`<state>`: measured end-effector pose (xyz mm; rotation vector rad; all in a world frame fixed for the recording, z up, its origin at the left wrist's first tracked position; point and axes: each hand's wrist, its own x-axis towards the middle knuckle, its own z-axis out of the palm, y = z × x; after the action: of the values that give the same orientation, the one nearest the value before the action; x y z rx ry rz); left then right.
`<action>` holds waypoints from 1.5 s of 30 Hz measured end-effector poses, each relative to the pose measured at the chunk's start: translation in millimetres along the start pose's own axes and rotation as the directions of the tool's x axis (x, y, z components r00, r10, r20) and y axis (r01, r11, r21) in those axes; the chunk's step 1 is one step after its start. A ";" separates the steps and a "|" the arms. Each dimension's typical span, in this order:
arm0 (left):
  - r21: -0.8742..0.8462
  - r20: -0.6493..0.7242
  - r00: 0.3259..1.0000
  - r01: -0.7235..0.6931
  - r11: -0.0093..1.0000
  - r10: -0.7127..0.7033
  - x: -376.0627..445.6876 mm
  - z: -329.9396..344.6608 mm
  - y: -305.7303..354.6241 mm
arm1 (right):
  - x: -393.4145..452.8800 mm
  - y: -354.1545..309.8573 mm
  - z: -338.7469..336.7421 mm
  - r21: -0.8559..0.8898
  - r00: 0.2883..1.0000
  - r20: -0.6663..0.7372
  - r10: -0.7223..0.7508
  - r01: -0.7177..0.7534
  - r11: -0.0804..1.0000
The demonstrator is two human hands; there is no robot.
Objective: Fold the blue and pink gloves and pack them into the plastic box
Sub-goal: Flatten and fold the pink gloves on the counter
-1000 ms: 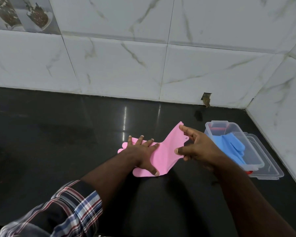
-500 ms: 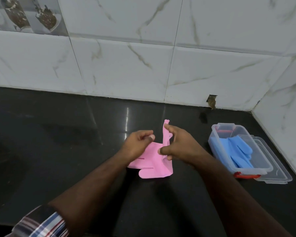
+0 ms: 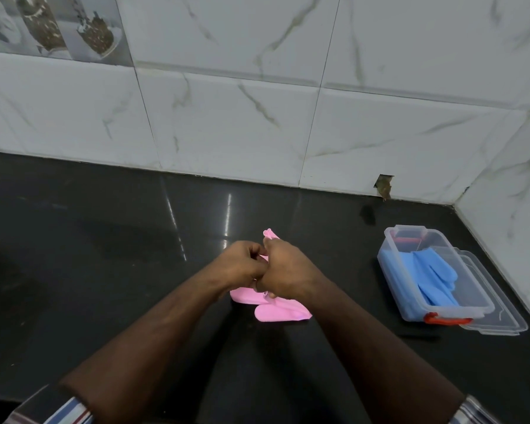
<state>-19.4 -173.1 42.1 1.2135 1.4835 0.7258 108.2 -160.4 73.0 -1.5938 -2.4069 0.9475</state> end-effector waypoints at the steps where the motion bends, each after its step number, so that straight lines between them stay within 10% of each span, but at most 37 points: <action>1: 0.067 -0.034 0.999 -0.006 0.998 0.008 1.2 1.5 0.4 | 0.4 2.0 2.6 0.047 1.000 0.004 0.006 -0.006 0.999; 9: 0.065 -0.173 0.984 -0.039 0.997 0.050 8.1 -0.9 -19.2 | -1.4 13.9 0.8 0.188 0.992 -0.003 -0.123 0.121 0.975; 14: -0.056 -0.264 0.962 0.050 0.997 -0.063 8.0 -2.8 -38.9 | 4.6 73.4 4.3 0.098 0.948 -0.317 0.037 -0.006 0.995; 45: -0.010 -0.354 0.933 0.064 0.998 -0.063 21.5 1.6 -73.5 | 9.6 111.7 71.3 -0.323 0.992 -0.119 0.049 -0.085 0.942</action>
<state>-39.6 -175.6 -31.7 1.0676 1.8093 0.9354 163.8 -154.7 -47.5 -1.7882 -2.5490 0.4661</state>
